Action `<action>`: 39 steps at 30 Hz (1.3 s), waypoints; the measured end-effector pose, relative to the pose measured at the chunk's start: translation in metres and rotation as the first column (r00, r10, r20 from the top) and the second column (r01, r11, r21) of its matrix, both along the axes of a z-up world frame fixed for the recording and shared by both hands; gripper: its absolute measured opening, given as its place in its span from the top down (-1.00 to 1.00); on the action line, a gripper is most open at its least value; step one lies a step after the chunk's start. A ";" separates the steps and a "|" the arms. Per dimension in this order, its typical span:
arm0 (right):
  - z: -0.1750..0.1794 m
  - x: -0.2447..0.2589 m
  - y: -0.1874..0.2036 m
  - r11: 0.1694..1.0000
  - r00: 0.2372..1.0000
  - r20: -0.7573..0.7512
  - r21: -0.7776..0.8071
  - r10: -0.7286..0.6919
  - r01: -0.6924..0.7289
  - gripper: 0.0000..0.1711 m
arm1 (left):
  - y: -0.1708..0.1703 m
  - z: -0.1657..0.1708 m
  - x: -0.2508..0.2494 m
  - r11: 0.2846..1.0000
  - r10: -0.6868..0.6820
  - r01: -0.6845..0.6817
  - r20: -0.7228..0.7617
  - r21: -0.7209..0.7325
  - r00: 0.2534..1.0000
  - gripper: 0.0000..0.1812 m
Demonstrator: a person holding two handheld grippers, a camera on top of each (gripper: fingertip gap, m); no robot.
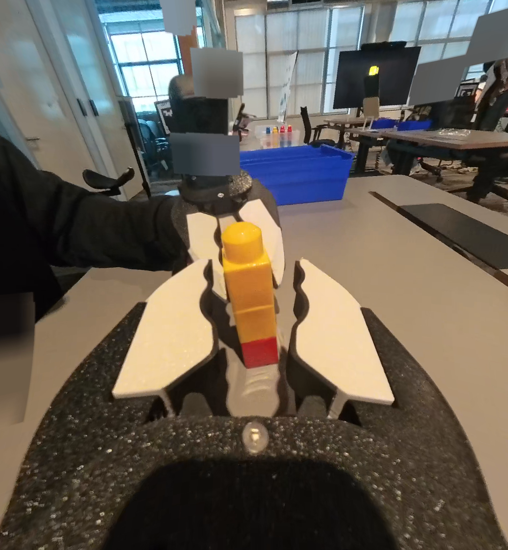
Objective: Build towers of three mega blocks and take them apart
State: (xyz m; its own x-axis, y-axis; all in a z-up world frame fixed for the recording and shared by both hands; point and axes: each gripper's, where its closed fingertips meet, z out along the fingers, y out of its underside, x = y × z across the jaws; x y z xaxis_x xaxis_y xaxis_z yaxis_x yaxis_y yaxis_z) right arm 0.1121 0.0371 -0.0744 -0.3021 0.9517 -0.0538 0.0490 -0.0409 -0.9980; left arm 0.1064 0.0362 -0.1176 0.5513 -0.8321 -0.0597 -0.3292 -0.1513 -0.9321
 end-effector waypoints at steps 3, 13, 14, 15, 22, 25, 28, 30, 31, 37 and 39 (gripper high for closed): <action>0.001 -0.002 -0.011 0.999 1.000 -0.001 0.026 0.029 -0.029 0.42 | -0.002 -0.001 0.007 0.999 -0.009 0.010 0.026 -0.043 1.000 0.61; 0.004 -0.010 -0.013 0.999 1.000 0.007 0.030 -0.023 0.023 0.58 | -0.005 -0.001 0.011 0.999 -0.019 0.021 0.027 -0.050 0.999 0.61; 0.004 -0.010 -0.012 0.999 1.000 0.012 0.031 -0.026 0.025 0.59 | -0.005 -0.001 0.012 0.999 -0.021 0.022 0.028 -0.050 0.999 0.61; 0.003 -0.010 -0.013 0.999 1.000 0.016 0.032 -0.025 0.025 0.59 | -0.005 -0.001 0.012 0.999 -0.021 0.023 0.027 -0.050 0.999 0.61; -0.001 -0.013 -0.017 0.997 0.998 0.054 0.072 -0.032 0.028 0.66 | -0.006 -0.001 0.012 0.998 -0.024 0.025 0.025 -0.052 0.999 0.60; -0.001 -0.013 -0.015 0.996 0.997 0.066 0.083 -0.040 0.035 0.67 | -0.005 -0.001 0.013 0.999 -0.020 0.021 0.034 -0.048 0.999 0.60; 0.000 -0.013 -0.012 0.995 0.996 0.062 0.079 -0.064 0.059 0.67 | -0.004 -0.006 0.012 0.999 -0.021 0.022 0.005 -0.036 1.000 0.55; 0.004 -0.011 -0.009 0.996 0.996 0.050 0.063 -0.071 0.068 0.67 | -0.006 -0.006 0.014 0.999 -0.044 0.044 0.001 -0.014 0.999 0.48; 0.007 -0.010 -0.008 0.996 0.996 0.041 0.053 -0.075 0.073 0.67 | -0.007 -0.004 0.014 0.998 -0.055 0.055 0.013 -0.001 0.998 0.45; 0.034 0.002 0.007 0.990 0.990 -0.004 0.019 -0.143 0.143 0.67 | -0.002 0.016 0.004 0.999 -0.036 0.029 0.151 0.045 0.988 0.44; 0.054 0.011 0.013 0.984 0.983 -0.032 0.012 -0.179 0.179 0.67 | 0.005 0.014 -0.004 0.999 0.001 -0.007 0.165 0.038 0.986 0.46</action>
